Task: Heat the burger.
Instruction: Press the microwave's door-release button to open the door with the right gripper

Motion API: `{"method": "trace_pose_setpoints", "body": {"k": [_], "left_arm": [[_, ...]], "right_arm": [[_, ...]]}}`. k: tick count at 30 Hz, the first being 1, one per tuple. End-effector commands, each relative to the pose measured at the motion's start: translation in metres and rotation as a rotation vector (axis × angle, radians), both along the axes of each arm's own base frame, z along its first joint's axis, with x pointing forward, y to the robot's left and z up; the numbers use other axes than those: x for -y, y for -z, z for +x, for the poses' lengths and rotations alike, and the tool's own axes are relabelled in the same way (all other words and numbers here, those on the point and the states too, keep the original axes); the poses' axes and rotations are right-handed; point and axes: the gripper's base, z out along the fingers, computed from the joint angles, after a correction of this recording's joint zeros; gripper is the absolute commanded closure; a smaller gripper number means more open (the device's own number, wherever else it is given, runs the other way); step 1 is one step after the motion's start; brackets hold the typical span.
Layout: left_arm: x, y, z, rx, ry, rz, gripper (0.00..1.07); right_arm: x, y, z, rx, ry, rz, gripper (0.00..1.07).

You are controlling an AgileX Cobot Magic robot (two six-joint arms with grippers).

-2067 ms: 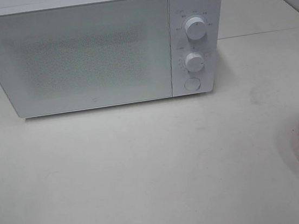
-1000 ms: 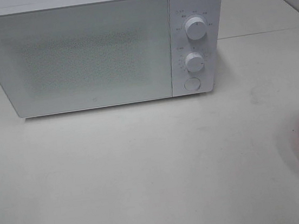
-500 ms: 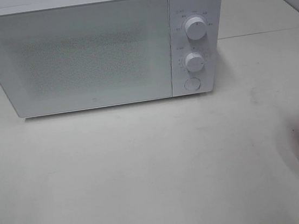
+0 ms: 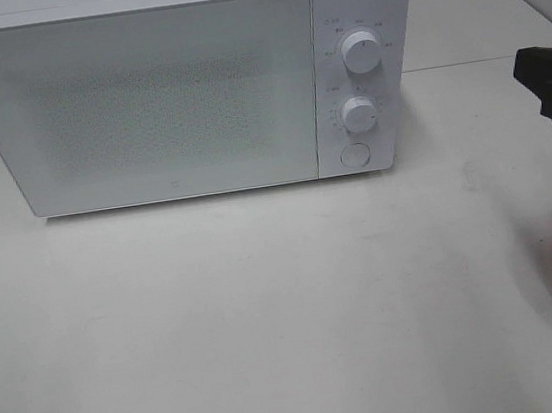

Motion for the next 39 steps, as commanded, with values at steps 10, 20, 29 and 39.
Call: {"method": "trace_pose_setpoints", "body": {"k": [10,20,29,39], "left_arm": [[0.001,0.001,0.0,-0.004,0.002,-0.004,0.07],[0.001,0.001,0.0,-0.004,0.002,-0.004,0.07],[0.001,0.001,0.0,-0.004,0.002,-0.004,0.07],[0.001,0.001,0.0,-0.004,0.002,-0.004,0.07]], "right_arm": [[-0.001,0.021,0.032,0.084,0.052,0.021,0.32],[-0.032,0.041,0.039,0.145,0.145,-0.028,0.32],[-0.061,0.057,0.035,0.194,0.11,-0.047,0.32],[-0.083,0.075,0.027,0.204,0.106,-0.076,0.32]]}}
